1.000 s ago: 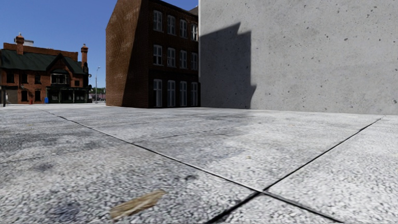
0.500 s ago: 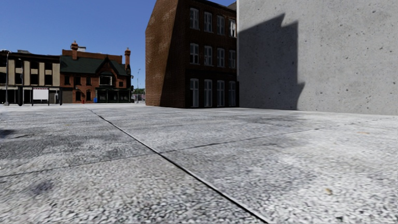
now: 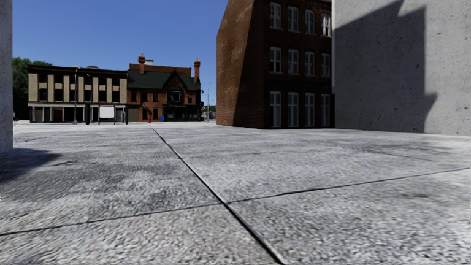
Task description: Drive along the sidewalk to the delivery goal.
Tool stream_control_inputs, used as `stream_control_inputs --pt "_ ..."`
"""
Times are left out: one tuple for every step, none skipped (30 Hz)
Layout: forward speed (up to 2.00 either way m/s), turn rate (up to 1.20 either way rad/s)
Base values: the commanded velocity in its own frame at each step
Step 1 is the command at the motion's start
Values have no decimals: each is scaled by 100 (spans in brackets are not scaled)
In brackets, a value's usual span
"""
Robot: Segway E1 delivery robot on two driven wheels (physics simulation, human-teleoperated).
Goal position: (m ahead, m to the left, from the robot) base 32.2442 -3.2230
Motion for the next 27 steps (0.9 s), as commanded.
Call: stream_control_inputs --pt "164 48" --pt "164 48" --pt "164 48" --pt "164 48" --pt "164 48" --pt "164 47" --pt "164 35" --pt "164 0" --pt "164 0" --pt "164 0" --pt "164 0" --pt "164 0" --pt "164 0" --pt "164 0" --pt "200 0" --pt "200 0" --pt "200 0" --pt "200 0" --pt "200 0" --pt "200 0" --pt "200 0" --pt "200 0" --pt "200 0" --pt "200 0" --pt "200 0" --pt "200 0" --pt "200 0"
